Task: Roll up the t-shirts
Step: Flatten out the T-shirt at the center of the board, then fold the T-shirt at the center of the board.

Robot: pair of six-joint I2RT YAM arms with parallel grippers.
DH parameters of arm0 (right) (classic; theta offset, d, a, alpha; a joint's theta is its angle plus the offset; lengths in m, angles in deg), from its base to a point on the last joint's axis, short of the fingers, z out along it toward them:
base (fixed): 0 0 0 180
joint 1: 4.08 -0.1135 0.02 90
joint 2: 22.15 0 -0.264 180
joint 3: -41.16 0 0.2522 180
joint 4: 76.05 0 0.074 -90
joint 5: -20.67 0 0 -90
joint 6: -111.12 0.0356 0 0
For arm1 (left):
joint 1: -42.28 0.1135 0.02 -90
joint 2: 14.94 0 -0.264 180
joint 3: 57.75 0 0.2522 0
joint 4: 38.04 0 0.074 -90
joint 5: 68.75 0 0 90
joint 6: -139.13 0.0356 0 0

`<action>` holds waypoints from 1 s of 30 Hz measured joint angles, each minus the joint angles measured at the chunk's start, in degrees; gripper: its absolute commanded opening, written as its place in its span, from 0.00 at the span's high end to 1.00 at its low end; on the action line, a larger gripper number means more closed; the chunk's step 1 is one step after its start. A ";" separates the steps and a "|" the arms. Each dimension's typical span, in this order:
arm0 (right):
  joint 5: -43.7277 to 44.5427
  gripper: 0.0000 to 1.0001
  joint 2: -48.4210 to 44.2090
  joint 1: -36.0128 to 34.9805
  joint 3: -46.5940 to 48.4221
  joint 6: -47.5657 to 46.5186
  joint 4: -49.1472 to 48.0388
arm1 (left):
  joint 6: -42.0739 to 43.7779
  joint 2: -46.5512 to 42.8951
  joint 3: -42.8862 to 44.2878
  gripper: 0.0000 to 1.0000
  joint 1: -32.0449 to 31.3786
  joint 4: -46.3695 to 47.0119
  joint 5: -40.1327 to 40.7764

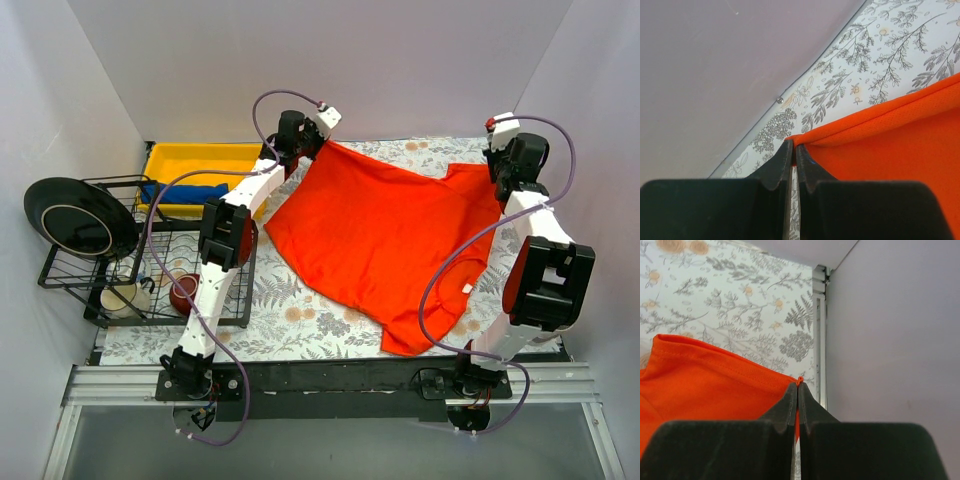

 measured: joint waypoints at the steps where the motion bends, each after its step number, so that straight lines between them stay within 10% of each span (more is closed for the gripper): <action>1: 0.44 0.99 0.63 0.00 0.98 -0.07 -0.61 | -0.15 0.24 0.02 1.00 -0.02 1.40 -0.13; 30: -3.21 0.99 -12.28 0.00 -11.52 -3.26 14.38 | 10.71 0.15 -1.97 1.00 2.40 -4.81 -11.74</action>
